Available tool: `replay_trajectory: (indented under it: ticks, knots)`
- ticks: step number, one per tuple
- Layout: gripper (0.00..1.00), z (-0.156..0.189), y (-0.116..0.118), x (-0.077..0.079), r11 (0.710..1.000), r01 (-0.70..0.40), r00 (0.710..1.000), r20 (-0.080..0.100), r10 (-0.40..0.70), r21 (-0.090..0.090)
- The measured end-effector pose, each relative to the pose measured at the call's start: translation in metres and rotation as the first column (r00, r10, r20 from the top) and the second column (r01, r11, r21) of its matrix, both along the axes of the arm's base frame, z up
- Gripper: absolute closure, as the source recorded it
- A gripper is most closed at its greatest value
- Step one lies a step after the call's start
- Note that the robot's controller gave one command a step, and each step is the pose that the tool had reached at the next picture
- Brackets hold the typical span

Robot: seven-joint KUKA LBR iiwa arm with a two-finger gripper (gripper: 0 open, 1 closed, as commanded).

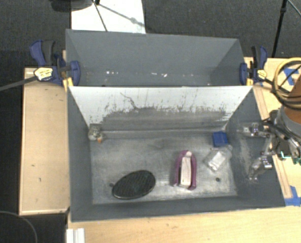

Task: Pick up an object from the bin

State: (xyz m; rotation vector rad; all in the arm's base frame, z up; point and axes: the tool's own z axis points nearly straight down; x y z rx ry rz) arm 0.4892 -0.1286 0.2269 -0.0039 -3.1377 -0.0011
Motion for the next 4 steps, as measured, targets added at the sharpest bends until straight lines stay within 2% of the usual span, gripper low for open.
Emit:
replay_trajectory:
  ticks: [1,2,3,4]
  knots:
    - [0.00,-0.160,0.029,0.041,1.000,-0.022,1.000,0.004,0.022,0.000]
    - [0.00,-0.155,0.130,0.061,0.989,-0.145,0.989,0.009,0.145,0.001]
    - [0.00,-0.151,0.158,0.063,0.946,-0.325,0.946,0.011,0.325,-0.001]
    - [1.00,-0.151,0.157,0.062,0.945,-0.327,0.945,0.009,0.327,-0.002]
